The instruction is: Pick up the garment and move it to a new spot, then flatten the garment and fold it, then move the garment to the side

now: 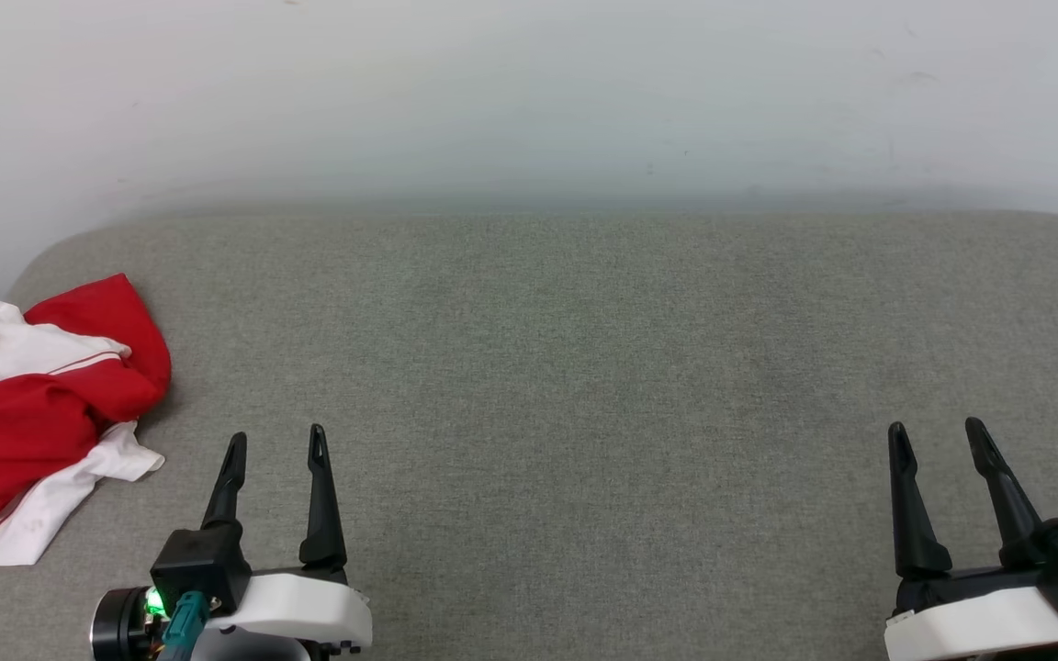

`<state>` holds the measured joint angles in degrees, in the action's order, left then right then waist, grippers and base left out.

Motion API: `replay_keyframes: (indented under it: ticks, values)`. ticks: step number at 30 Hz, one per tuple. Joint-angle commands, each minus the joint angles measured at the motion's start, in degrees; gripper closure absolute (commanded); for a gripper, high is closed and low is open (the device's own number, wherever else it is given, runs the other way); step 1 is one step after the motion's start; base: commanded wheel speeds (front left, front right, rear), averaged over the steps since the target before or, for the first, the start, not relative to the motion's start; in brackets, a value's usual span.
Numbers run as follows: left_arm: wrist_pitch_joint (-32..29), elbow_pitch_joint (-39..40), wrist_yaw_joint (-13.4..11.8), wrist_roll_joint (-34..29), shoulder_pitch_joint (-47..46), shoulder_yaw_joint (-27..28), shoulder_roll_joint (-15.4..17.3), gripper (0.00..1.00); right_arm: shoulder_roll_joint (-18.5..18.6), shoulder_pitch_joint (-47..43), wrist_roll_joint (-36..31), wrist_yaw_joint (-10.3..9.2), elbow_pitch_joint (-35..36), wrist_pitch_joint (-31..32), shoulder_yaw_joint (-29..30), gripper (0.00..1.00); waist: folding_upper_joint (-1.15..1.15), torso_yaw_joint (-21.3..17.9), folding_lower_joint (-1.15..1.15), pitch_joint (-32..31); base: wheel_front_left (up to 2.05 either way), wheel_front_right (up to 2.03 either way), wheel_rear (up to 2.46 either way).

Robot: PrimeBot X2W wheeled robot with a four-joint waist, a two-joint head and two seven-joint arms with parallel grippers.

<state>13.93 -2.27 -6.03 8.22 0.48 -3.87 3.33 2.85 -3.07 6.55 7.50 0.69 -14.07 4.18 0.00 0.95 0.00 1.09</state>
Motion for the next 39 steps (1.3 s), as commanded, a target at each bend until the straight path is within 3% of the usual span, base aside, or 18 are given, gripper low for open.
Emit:
replay_keyframes:
  ticks: [1, 14, 39]
  values:
    - [0.5, 0.1, 0.2, -0.8, 0.3, 0.1, 0.0, 0.00, 0.1, -0.6, -0.6, -0.02, 0.4, -0.2, 0.0, 0.00, 0.00, 0.0, 0.00, 0.0, 0.00, 0.00, 0.00]
    - [1.3, -0.8, 2.8, -0.7, 0.5, 1.6, -0.5, 0.00, 0.0, -1.0, -0.2, -0.03, -0.3, -1.1, -0.2, 0.00, 0.00, 0.2, 0.00, 0.2, 0.00, 0.00, 0.00]
    - [1.3, -3.0, 2.7, 0.8, 0.3, 1.0, -0.5, 0.00, 0.0, -1.4, 2.5, -0.03, -1.7, -1.1, -0.2, 0.00, 0.00, 1.1, 0.00, 0.2, 0.00, 0.00, 0.00]
